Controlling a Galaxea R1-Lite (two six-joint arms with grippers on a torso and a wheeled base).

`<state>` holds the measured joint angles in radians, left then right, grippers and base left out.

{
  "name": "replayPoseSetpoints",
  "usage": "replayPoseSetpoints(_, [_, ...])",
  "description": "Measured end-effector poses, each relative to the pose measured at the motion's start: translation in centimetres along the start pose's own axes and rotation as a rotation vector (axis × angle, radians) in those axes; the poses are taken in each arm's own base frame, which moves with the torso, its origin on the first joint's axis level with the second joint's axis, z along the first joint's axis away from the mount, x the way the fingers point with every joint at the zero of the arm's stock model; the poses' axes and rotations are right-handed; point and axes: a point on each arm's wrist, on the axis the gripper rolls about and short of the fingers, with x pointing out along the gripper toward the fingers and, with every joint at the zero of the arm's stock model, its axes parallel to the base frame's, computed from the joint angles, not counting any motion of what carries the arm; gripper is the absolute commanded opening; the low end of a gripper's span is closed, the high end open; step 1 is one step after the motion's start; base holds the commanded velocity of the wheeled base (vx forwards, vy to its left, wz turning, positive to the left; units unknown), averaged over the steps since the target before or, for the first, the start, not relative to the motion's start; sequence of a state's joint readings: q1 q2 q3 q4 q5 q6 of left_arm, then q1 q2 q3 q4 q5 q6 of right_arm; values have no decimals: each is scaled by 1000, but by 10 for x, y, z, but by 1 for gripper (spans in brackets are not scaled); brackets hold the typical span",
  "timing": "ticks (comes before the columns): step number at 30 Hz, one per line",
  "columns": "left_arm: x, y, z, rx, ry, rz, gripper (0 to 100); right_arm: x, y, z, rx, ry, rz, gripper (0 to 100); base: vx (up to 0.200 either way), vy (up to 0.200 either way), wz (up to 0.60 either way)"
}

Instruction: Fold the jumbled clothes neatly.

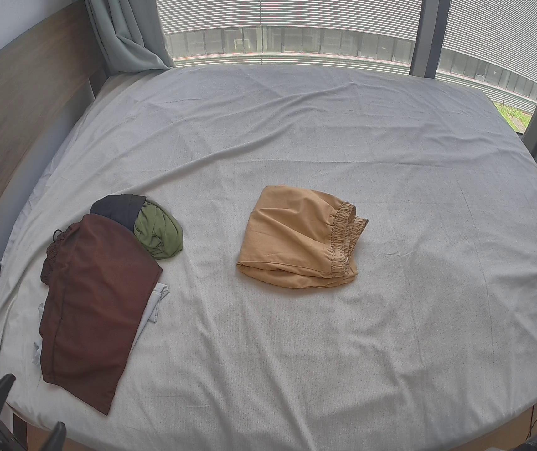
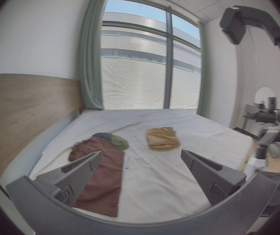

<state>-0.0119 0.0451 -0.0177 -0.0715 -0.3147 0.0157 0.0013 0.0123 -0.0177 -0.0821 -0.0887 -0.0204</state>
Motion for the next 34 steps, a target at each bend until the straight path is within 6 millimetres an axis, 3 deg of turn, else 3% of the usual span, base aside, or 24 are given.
replayPoseSetpoints(8, [-3,5,-8,11,45,297,100,0,1,-1,-17,5,60,100,0,0,0])
replayPoseSetpoints(20, [-4,6,-8,7,47,320,100,-1,3,-11,-13,101,118,100,0,0,0])
replayPoseSetpoints(34, [-4,6,-8,-14,42,325,100,-1,3,-9,11,85,116,100,0,0,0])
